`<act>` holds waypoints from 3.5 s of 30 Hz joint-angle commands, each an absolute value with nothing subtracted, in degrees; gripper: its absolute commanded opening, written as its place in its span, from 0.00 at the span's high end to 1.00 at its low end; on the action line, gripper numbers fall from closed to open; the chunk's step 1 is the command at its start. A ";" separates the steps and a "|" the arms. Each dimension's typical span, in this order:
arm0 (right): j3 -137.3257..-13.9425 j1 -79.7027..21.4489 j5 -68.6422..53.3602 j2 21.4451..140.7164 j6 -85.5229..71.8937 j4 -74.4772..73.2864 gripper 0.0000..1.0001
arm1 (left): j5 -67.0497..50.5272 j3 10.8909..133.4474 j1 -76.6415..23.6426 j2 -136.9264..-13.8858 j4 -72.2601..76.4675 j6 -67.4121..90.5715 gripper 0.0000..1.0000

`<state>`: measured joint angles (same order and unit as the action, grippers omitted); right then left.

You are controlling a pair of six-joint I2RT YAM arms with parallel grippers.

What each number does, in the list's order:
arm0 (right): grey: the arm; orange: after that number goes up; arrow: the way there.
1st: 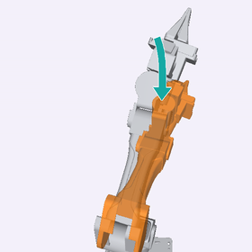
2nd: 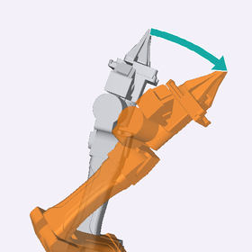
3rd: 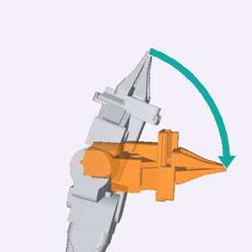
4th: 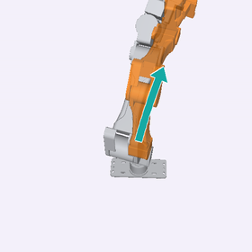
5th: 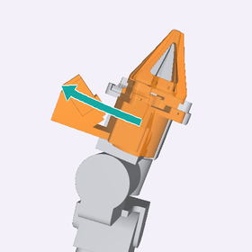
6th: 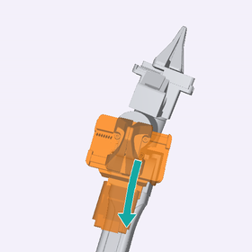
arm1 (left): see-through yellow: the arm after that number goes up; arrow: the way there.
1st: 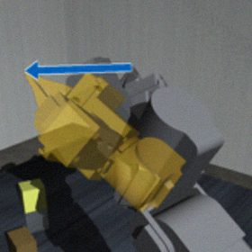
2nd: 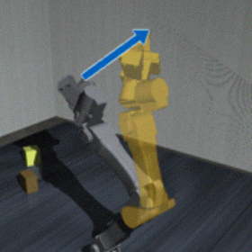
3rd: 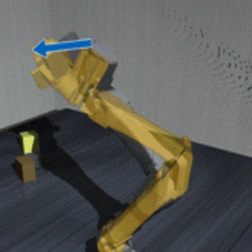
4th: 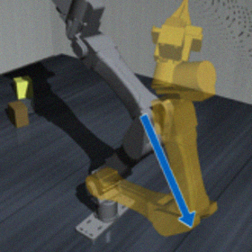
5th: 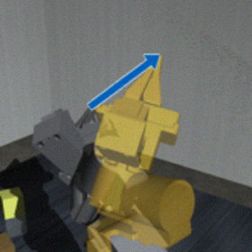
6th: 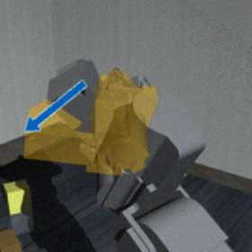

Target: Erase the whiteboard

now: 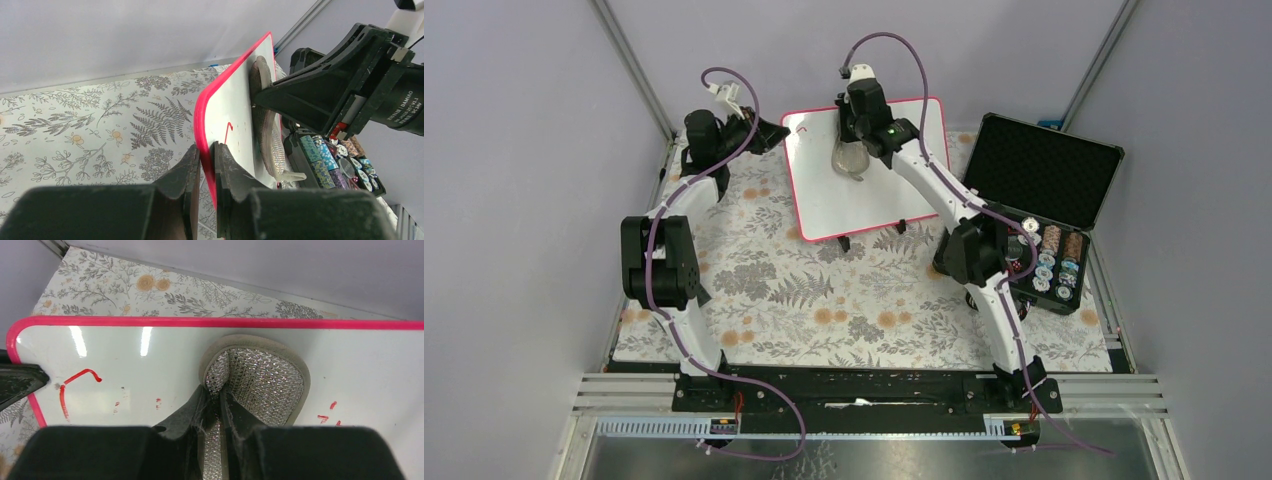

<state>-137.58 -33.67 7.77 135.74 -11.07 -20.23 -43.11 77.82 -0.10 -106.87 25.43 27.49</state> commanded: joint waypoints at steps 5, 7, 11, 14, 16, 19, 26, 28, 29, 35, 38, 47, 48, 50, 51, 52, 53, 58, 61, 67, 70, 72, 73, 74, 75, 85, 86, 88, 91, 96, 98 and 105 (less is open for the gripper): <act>-150.16 -41.76 5.44 142.16 -6.65 -21.12 1.00 | -46.54 77.31 -1.58 -105.99 24.53 23.99 1.00; -150.64 -43.52 4.94 142.56 -6.21 -19.55 1.00 | -46.52 77.34 -1.58 -106.04 24.52 23.93 1.00; -150.63 -44.12 5.57 143.07 -7.14 -18.27 1.00 | -46.59 77.30 -1.58 -105.93 24.27 23.66 1.00; -149.41 -43.76 9.42 142.49 -5.89 -18.22 1.00 | -46.52 77.26 -1.58 -105.99 24.17 23.39 1.00; -147.43 -42.57 11.15 141.37 -5.86 -18.20 1.00 | -46.48 77.32 -1.58 -106.07 23.98 23.25 1.00; -142.59 -39.18 11.24 138.92 -8.69 -18.21 1.00 | -46.46 77.30 -1.45 -106.13 23.79 23.05 1.00; -132.79 -31.47 10.05 134.70 -10.83 -18.21 1.00 | -46.26 77.30 -0.66 -105.91 23.73 22.94 1.00; -130.26 -30.04 10.59 134.11 -10.49 -18.23 1.00 | -46.23 77.31 -0.57 -105.89 23.64 22.94 1.00; -129.00 -29.46 10.96 133.78 -10.41 -18.25 1.00 | -46.16 77.30 -0.54 -105.91 23.58 22.94 1.00; -126.68 -28.41 10.01 133.29 -9.61 -18.22 1.00 | -46.05 77.53 -0.52 -106.17 23.55 23.02 1.00; -128.42 -29.37 6.64 134.12 -10.75 -18.25 1.00 | -46.00 77.50 -0.46 -106.17 23.56 23.03 1.00; -141.79 -39.55 2.29 139.68 -8.81 -19.99 1.00 | -45.99 77.50 -0.48 -106.26 23.51 23.12 1.00; -143.13 -40.04 1.56 140.17 -9.11 -19.95 1.00 | -46.01 77.51 -0.46 -106.24 23.53 23.07 1.00; -145.21 -40.09 0.94 141.14 -10.23 -20.01 1.00 | -46.06 77.46 -0.53 -106.26 23.40 22.98 1.00; -145.69 -40.08 2.25 141.35 -10.19 -19.91 1.00 | -46.07 77.45 -0.46 -106.26 23.32 22.90 1.00; -145.91 -39.95 3.53 141.46 -10.03 -19.96 1.00 | -45.99 77.51 -0.48 -106.26 23.23 22.79 1.00; -145.79 -39.68 4.65 141.29 -9.94 -20.00 1.00 | -46.05 77.46 -0.44 -106.22 23.21 22.77 1.00; -141.01 -34.28 4.16 138.79 -15.23 -19.36 1.00 | -46.16 77.64 -0.21 -106.44 23.46 23.07 1.00; -133.90 -30.03 1.74 136.02 -18.75 -16.61 1.00 | -46.18 77.49 -0.17 -106.29 23.51 23.03 1.00; -121.29 -23.48 0.35 132.58 -21.76 -12.76 1.00 | -46.26 77.51 -0.09 -106.49 23.72 23.28 1.00; -115.62 -20.46 -1.60 131.01 -24.26 -9.95 1.00 | -46.25 77.59 -0.09 -106.69 23.73 23.38 1.00; -112.60 -19.18 -2.05 129.89 -25.20 -8.13 1.00 | -46.27 77.59 -0.09 -106.69 23.73 23.44 1.00; -111.86 -18.70 -2.29 129.57 -25.32 -7.67 1.00 | -46.29 77.60 -0.09 -106.70 23.73 23.46 1.00; -111.70 -18.41 -2.30 129.41 -25.20 -7.57 1.00 | -46.29 77.61 -0.09 -106.78 23.73 23.47 1.00; -111.85 -18.37 -2.56 129.41 -24.91 -7.60 1.00 | -46.32 77.59 -0.09 -106.81 23.81 23.53 1.00; -124.56 -23.55 -10.50 134.41 -25.06 -10.60 1.00 | -46.12 77.56 -0.08 -106.74 23.65 23.38 1.00; -126.98 -24.86 -10.77 135.37 -24.58 -11.73 1.00 | -46.13 77.65 -0.09 -106.72 23.64 23.38 1.00; -133.85 -27.34 -10.59 137.61 -23.55 -14.15 1.00 | -46.06 77.61 -0.09 -106.79 23.57 23.38 1.00; -141.72 -30.32 -11.79 141.03 -23.36 -16.37 1.00 | -46.11 77.61 -0.09 -106.59 23.49 23.30 1.00; -145.58 -31.04 -11.13 143.05 -24.07 -16.88 1.00 | -45.98 77.51 -0.09 -106.11 23.40 23.16 1.00; -143.48 -30.23 -9.87 141.95 -23.91 -16.92 1.00 | -46.09 77.57 -0.08 -106.03 23.42 23.19 1.00; -132.11 -24.09 -7.13 136.92 -25.19 -16.85 1.00 | -46.14 77.75 -0.09 -105.92 23.41 23.29 1.00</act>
